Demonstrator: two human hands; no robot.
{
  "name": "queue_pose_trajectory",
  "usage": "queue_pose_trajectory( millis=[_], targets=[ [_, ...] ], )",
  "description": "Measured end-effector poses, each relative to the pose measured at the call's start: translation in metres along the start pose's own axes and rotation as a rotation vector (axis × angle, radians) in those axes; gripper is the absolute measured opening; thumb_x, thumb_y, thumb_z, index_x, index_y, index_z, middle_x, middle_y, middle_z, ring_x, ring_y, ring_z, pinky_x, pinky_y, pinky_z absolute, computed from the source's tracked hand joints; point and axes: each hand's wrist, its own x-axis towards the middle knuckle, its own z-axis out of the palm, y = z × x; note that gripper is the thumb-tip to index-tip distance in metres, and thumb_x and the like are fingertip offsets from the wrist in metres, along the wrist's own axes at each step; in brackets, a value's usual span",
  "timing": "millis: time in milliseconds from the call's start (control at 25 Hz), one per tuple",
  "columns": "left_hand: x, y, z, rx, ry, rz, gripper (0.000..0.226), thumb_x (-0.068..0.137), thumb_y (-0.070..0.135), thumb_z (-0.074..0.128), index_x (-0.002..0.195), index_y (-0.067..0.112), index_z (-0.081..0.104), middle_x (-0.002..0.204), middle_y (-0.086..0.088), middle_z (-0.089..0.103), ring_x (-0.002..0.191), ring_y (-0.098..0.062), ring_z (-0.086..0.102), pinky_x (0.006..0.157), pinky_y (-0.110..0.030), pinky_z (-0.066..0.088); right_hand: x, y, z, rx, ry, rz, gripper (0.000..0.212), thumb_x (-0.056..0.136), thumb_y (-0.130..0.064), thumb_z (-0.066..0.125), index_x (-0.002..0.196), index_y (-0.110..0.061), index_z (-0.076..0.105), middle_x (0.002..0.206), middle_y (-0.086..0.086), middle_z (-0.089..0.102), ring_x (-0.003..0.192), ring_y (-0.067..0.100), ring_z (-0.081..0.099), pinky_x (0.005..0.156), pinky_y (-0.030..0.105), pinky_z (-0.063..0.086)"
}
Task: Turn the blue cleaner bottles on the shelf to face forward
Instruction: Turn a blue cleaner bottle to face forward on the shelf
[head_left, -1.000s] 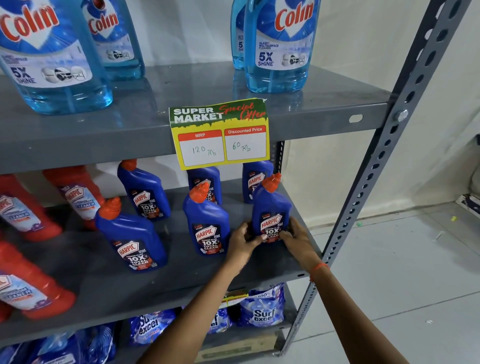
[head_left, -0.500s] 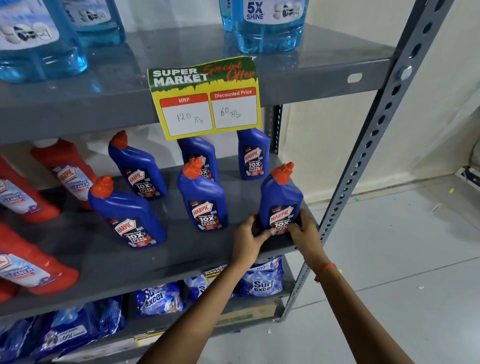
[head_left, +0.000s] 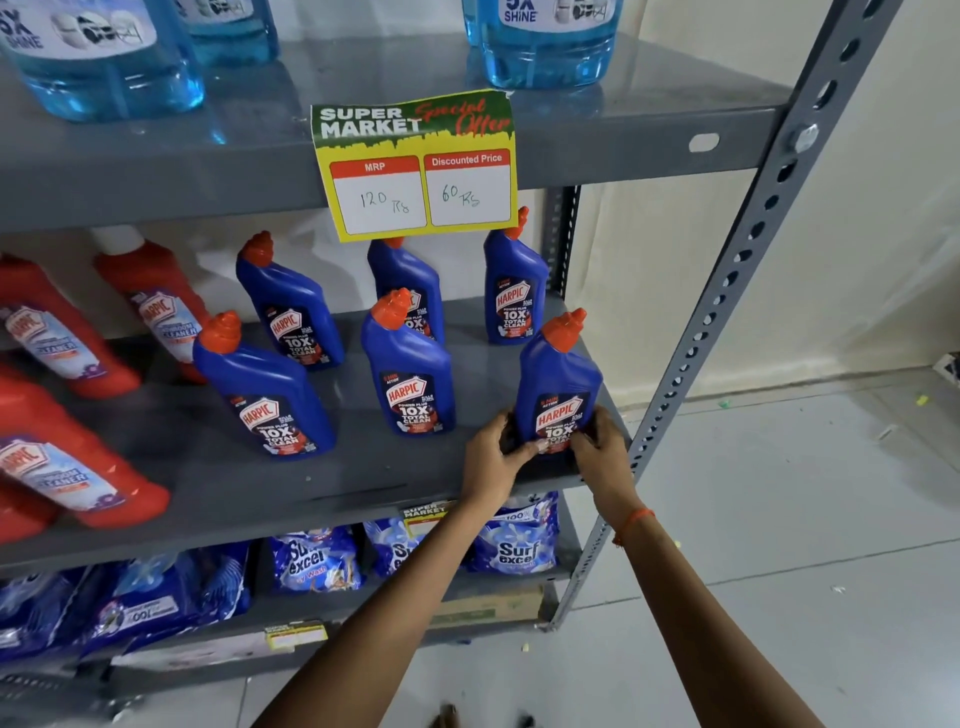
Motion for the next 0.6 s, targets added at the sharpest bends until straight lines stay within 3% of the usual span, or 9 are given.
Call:
queue_pose_trajectory(
  millis=[160,320,440,520,600],
  targets=[
    [-0.002,0.005,0.0,-0.015,-0.004,-0.037,0.045,0.075,0.014,0.075,0.115,0.007,0.056,0.113,-0.013,0.068,0.101,-0.02,0.064,0.088,-0.032,0.053,-0.003,0.0,0.006,0.015,0.055,0.021,0.035,0.085,0.005,0.041,0.117,-0.008,0.047,0.114,0.015,0.061,0.099,0.024,0.058,0.087,0.037,0.052],
    [-0.014,0.007,-0.005,-0.066,0.011,-0.104,0.067,0.074,0.018,0.076,0.132,0.011,0.043,0.135,-0.009,0.055,0.123,-0.02,0.052,0.102,-0.037,0.046,-0.026,0.003,0.03,0.135,0.37,0.07,0.047,0.086,0.008,0.037,0.131,-0.007,0.038,0.135,0.016,0.046,0.121,0.026,0.048,0.103,0.037,0.043],
    [-0.026,0.01,-0.026,-0.097,0.125,-0.052,0.054,0.078,0.015,0.072,0.126,0.01,0.047,0.132,-0.009,0.057,0.119,-0.019,0.054,0.099,-0.034,0.048,-0.041,0.0,0.058,0.301,0.496,0.093,0.042,0.08,0.004,0.044,0.117,-0.015,0.045,0.122,0.016,0.05,0.108,0.028,0.053,0.097,0.039,0.049],
    [-0.037,0.012,-0.052,-0.112,0.206,0.024,0.041,0.08,0.014,0.069,0.117,0.011,0.052,0.118,-0.008,0.064,0.105,-0.017,0.062,0.088,-0.022,0.052,-0.057,-0.006,0.086,0.424,0.459,0.095,0.035,0.081,0.008,0.044,0.104,-0.018,0.045,0.106,0.01,0.052,0.092,0.02,0.054,0.082,0.029,0.05],
    [-0.043,0.007,-0.079,-0.058,0.346,0.084,0.033,0.08,0.015,0.069,0.109,0.008,0.055,0.105,-0.01,0.068,0.091,-0.016,0.065,0.076,-0.008,0.048,-0.072,-0.017,0.112,0.433,0.364,0.018,0.031,0.083,0.009,0.042,0.095,-0.018,0.045,0.086,0.003,0.049,0.077,0.013,0.047,0.072,0.026,0.043]
  ],
)
